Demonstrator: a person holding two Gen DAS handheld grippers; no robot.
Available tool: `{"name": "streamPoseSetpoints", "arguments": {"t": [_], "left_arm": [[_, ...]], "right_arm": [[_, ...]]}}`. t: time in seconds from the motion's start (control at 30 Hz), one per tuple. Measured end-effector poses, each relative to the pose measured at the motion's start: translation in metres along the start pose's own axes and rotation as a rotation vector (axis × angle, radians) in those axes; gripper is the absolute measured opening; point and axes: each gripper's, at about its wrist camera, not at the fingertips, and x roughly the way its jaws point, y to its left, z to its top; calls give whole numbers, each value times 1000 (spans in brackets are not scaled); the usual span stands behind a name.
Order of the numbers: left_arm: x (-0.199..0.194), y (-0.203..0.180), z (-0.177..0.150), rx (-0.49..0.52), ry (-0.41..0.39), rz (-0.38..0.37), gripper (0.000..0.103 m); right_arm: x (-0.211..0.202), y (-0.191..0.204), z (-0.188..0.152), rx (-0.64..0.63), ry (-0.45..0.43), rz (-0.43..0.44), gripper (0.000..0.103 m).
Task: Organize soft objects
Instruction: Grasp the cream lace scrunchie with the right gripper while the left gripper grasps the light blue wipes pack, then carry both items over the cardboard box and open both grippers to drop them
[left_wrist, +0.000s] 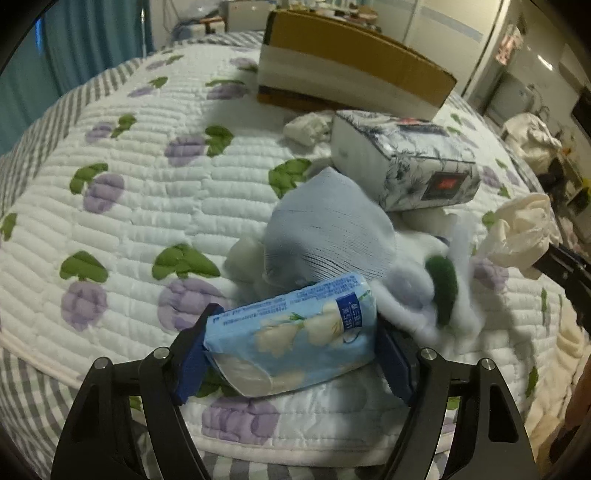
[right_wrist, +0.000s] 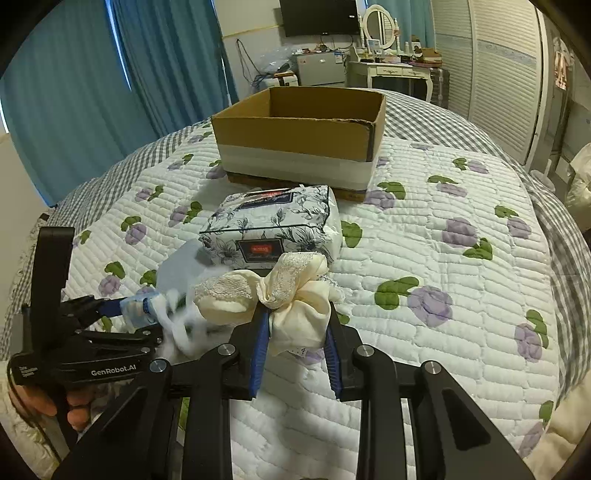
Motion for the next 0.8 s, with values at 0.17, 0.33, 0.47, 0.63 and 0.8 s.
{"name": "streamPoseSetpoints", "arguments": {"t": [0.17,0.33,0.47,0.63,0.8], "left_arm": [[-25,-4,-5,22,-50,16,77],[-65,-8,-3,33,-135,43,77],[-106,-13,15,57,-238,73,77],[-149,-21,56,86,-375,99,77],[-160,-28,109,111,-434,102,77]], "right_arm": [[-14,3,3,-9,-28,13,27],[-38,9,8,-24,-78,27,27],[-62,15,20,-44,-134,42,27],[-88,19,51,-82,-218,47,27],[-97,16,95,-102,-284,51,27]]}}
